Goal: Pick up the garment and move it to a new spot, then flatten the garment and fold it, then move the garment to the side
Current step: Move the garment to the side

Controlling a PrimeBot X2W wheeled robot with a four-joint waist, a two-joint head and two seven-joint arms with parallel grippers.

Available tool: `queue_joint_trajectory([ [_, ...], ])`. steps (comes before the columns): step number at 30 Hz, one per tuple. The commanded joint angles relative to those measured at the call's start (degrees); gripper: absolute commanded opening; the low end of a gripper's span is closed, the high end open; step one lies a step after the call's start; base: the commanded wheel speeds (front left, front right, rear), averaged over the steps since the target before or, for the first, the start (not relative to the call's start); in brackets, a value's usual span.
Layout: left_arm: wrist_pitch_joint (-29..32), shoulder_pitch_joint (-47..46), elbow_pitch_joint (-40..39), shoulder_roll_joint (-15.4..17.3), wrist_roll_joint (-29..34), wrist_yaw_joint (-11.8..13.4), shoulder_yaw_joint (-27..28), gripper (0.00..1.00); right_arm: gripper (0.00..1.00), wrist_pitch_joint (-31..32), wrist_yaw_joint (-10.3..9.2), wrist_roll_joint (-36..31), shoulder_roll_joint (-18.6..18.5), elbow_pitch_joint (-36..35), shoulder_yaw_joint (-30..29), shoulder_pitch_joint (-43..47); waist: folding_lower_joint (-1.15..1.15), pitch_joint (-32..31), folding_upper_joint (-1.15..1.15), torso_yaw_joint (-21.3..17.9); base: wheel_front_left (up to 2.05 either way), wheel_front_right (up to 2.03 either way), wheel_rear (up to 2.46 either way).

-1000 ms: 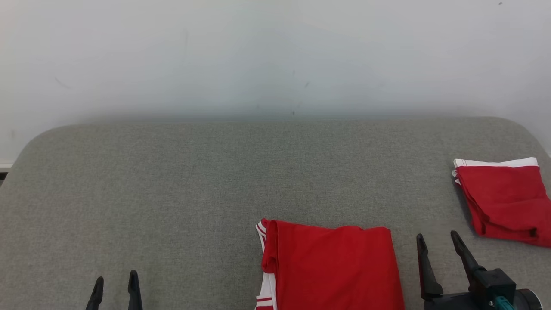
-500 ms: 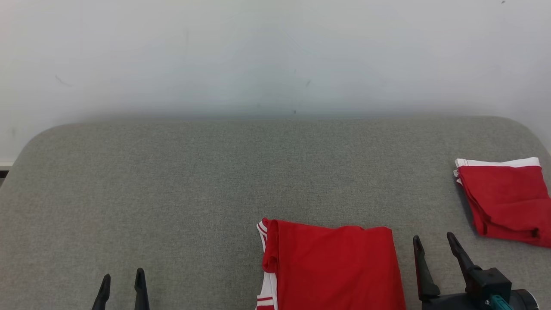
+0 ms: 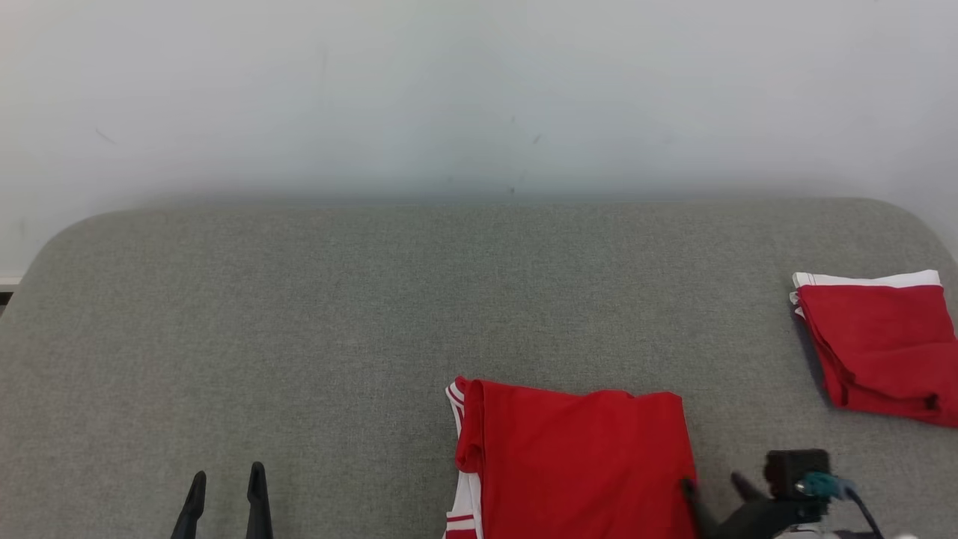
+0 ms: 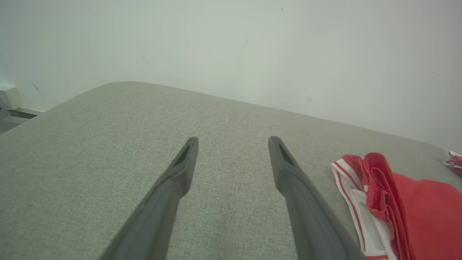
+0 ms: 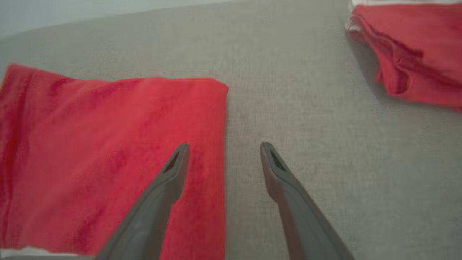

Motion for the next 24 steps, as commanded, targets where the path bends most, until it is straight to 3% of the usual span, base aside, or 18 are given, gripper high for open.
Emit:
queue_joint_trajectory([
  [1,-0.18,-0.20,-0.25,-0.09,-0.09,-0.06,0.03,1.00,1.00,5.66,-0.15,1.05,0.06,-0.50,0.79,-0.44,0.00,0.10,0.00,-0.08,0.00,0.00,0.00],
  [4,-0.18,-0.17,-0.50,-0.11,-0.04,-0.06,-0.32,1.00,1.00,17.24,-0.15,2.54,-0.07,-4.12,1.01,-0.99,0.00,0.33,0.00,0.01,0.00,0.00,0.00],
  [8,-0.18,-0.97,-0.64,-0.18,-0.23,-0.06,-1.13,1.00,1.00,25.63,-0.15,2.10,0.00,-8.88,-1.86,-2.68,0.00,1.23,0.00,0.74,0.00,0.00,0.00],
  [16,-0.18,-1.70,-0.54,0.16,-0.66,0.00,-2.68,1.00,1.00,30.33,-0.15,1.91,0.00,-4.72,-4.30,-5.75,0.00,2.67,0.00,2.95,0.00,0.00,0.00],
  [24,-0.18,-2.17,-0.97,0.38,-0.78,0.00,-2.43,1.00,1.00,30.78,-0.15,1.11,0.03,2.65,-1.96,-7.68,0.00,4.26,0.00,3.89,0.00,0.00,0.00],
])
